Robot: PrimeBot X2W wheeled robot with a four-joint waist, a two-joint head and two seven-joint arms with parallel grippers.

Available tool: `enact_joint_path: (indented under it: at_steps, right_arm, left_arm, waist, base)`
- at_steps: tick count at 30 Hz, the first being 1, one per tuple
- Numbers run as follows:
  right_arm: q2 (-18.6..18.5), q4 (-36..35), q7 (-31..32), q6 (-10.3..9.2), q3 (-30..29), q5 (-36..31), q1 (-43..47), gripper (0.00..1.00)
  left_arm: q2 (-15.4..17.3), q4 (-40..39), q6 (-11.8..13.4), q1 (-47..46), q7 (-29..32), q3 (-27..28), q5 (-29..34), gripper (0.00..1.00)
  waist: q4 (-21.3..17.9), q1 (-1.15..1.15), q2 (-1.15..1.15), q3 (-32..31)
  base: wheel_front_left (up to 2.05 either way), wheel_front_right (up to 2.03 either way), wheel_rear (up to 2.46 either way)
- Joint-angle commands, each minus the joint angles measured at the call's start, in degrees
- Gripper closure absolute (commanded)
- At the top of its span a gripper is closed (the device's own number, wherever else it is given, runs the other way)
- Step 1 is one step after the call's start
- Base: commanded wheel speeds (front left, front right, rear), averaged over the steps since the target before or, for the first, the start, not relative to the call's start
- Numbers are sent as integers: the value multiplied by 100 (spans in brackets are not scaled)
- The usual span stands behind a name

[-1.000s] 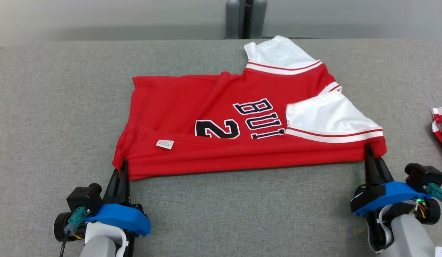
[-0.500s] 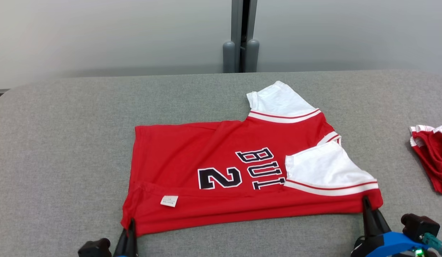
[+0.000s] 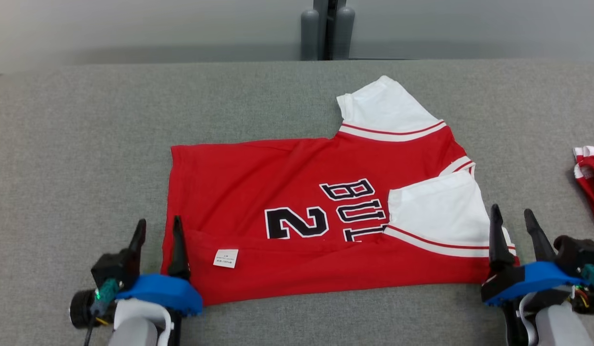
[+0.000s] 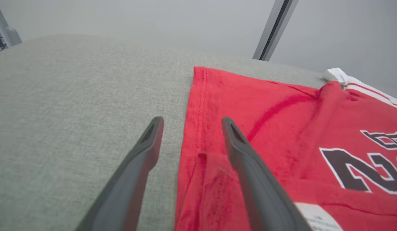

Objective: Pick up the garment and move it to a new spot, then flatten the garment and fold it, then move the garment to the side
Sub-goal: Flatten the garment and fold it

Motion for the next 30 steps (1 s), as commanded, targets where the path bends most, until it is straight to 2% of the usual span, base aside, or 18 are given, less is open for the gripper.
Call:
enact_joint_path:
  at_steps: [1, 10, 17, 24, 25, 26, 27, 30]
  right_arm:
    - [-26, -70, -16, 0, 11, -85, -221, 0]
    - [-48, -74, -16, 0, 233, -346, -1045, 0]
    - [-164, 50, -16, 0, 419, -397, -1446, 0]
    - [-377, 321, -16, 0, 691, -444, -1874, 0]
    - [-409, 379, -16, 0, 740, -456, -1931, 0]
    - [-443, 445, -16, 0, 800, -463, -2002, 0]
    - [-480, 514, -16, -1, 853, -467, -2081, 0]
    - [-615, 744, -16, -1, 1015, -518, -2369, 0]
  left_arm:
    - [119, 188, -73, -435, -13, 54, 101, 0]
    - [565, 1778, -450, -2380, 281, -57, 166, 0]
    - [647, 2501, -601, -3024, 375, -184, 105, 0]
    - [554, 3057, -700, -3285, 312, -456, 19, 0]
    - [553, 3131, -709, -3308, 309, -489, 17, 34]
    - [556, 3201, -715, -3323, 299, -536, 30, 76]
    - [565, 3265, -722, -3342, 289, -598, 53, 100]
    - [545, 3356, -729, -3423, 225, -735, 58, 100]
  waist:
    - [49, 0, 0, 191]
    - [-170, 0, 0, 713]
    - [-275, 0, 0, 931]
    - [-286, 0, 0, 1062]
    - [-279, 0, 0, 1072]
    - [-270, 0, 0, 1079]
    - [-257, 0, 0, 1085]
    - [-190, 0, 0, 1103]
  base:
    - [0, 0, 0]
    - [0, 0, 0]
    - [0, 0, 0]
    - [0, 0, 0]
    - [0, 0, 0]
    - [0, 0, 0]
    - [0, 0, 0]
    - [0, 0, 0]
